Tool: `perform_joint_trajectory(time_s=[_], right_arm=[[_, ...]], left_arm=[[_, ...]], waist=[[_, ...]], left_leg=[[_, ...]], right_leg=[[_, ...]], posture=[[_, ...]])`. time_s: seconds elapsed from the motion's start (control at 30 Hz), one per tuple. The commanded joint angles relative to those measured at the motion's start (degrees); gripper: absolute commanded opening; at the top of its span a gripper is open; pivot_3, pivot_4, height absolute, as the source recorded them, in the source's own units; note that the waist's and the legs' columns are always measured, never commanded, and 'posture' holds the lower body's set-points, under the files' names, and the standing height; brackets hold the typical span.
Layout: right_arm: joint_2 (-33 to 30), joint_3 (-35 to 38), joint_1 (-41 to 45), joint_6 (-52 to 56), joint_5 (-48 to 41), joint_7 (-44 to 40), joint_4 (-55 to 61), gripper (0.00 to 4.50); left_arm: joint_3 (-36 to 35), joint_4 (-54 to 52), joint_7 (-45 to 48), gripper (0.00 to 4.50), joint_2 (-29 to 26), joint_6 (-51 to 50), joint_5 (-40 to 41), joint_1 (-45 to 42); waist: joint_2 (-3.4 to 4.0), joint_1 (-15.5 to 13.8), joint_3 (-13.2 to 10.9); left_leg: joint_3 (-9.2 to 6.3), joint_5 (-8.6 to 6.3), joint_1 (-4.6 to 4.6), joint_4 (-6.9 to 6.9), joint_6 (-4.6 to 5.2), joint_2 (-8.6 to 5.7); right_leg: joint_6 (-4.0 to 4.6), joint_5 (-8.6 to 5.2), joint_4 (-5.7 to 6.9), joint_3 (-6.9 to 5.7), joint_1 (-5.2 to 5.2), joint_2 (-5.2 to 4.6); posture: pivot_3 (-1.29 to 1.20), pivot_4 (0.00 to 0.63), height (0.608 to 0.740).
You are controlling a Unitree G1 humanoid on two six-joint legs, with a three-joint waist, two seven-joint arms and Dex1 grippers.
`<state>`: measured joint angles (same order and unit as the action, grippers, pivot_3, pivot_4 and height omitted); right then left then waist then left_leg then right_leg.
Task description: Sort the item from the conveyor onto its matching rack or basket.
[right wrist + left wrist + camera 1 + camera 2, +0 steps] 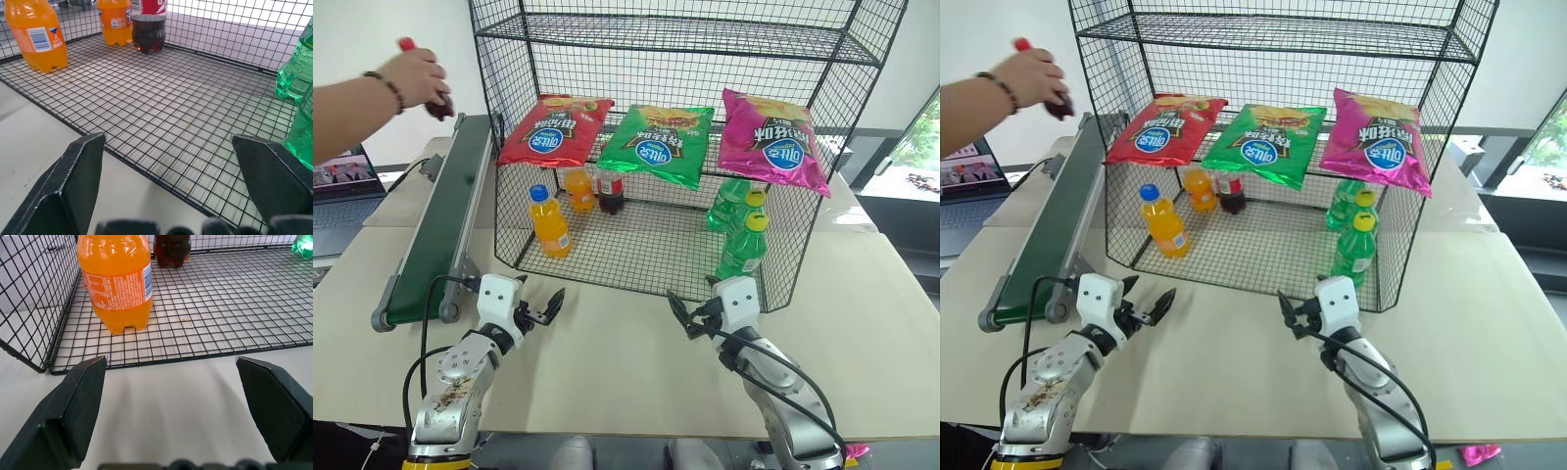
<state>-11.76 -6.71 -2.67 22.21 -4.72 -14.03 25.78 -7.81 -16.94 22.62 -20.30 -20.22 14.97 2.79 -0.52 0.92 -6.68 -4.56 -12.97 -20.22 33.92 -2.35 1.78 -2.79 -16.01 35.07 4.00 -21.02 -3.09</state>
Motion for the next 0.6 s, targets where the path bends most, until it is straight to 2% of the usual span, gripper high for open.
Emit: perform_joint_trajectory(time_s=[0.03, 0.3, 0.47, 0.6], right_arm=[[0.4, -0.1, 1.3, -1.9, 0.0, -0.1, 0.9, 4.5], [0.1, 0.2, 2.7, -2.0, -0.2, -0.4, 0.6, 4.5], [-2.8, 1.5, 6.2, -0.5, -5.3, -7.3, 1.3, 4.5], [-6.3, 2.6, 11.9, 4.0, -15.1, -16.6, 2.6, 4.5]], left_arm=[[-1.0, -2.4, -0.5, 4.46, 0.0, 0.1, 0.7, -0.2], [0.1, -4.8, -1.6, 4.46, 1.5, -0.2, 0.6, 2.0], [-8.6, -9.7, -2.9, 4.46, 0.5, -2.0, 5.9, 3.0], [-15.7, -16.1, -5.0, 4.46, 0.2, -3.6, 9.7, 5.9]], waist=[[0.0, 0.0, 0.0], [-0.02, 0.0, 0.0], [-0.07, 0.2, -0.1], [-0.05, 0.8, -0.1]], left_leg=[[0.0, 0.0, -0.01, 0.01, 0.0, 0.0], [0.0, 0.0, -0.02, 0.01, 0.0, 0.0], [0.0, 0.0, -0.03, 0.02, 0.0, 0.0], [0.0, -0.01, -0.01, 0.0, 0.01, 0.03]], right_leg=[[0.0, 0.0, 0.01, 0.0, -0.01, 0.0], [0.04, 0.02, 0.01, 0.0, -0.02, 0.0], [0.02, 0.01, 0.01, 0.0, -0.02, 0.0], [0.05, 0.03, 0.02, 0.01, -0.01, 0.01]], posture=[[0.0, 0.15, 0.738], [0.0, 0.15, 0.738], [0.0, 0.15, 0.738], [0.0, 0.15, 0.738]])
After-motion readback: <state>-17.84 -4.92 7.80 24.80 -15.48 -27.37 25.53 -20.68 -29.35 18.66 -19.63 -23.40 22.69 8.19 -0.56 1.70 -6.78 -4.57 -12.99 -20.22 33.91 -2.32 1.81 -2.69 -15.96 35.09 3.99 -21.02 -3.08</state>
